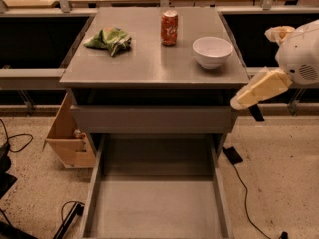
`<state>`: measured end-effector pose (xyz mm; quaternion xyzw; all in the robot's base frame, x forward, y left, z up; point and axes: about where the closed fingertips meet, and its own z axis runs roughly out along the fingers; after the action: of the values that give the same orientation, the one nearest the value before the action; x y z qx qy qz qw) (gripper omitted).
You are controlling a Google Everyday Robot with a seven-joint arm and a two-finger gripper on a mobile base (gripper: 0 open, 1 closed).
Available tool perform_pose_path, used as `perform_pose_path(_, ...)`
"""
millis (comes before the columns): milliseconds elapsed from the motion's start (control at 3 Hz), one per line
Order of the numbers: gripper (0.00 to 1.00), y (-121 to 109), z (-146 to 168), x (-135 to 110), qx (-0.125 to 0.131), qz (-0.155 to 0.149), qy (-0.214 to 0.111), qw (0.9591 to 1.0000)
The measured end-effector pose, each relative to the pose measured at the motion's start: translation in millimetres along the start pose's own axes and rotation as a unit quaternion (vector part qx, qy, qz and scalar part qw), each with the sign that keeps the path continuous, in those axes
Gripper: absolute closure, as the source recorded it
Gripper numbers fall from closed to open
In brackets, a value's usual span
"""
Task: Place coke can into middle drawer
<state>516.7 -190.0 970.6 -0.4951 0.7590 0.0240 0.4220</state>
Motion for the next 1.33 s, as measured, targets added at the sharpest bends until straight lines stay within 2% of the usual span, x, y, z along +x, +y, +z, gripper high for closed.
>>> perform_pose_path(333,0.0,-17.8,24.6,-13.3,0.03,0.035,-0.101,0.9938)
perform_pose_path(667,0.0,-31.7,26.1,-35.5,0.058,0.051,-0.147,0.9862)
perform_pose_path(1000,0.0,-32.2,25.6,-34.8,0.058,0.051,-0.146,0.9862)
perform_pose_path(1333,0.0,-57.7,38.4,-36.2,0.07,0.071,-0.178,0.979)
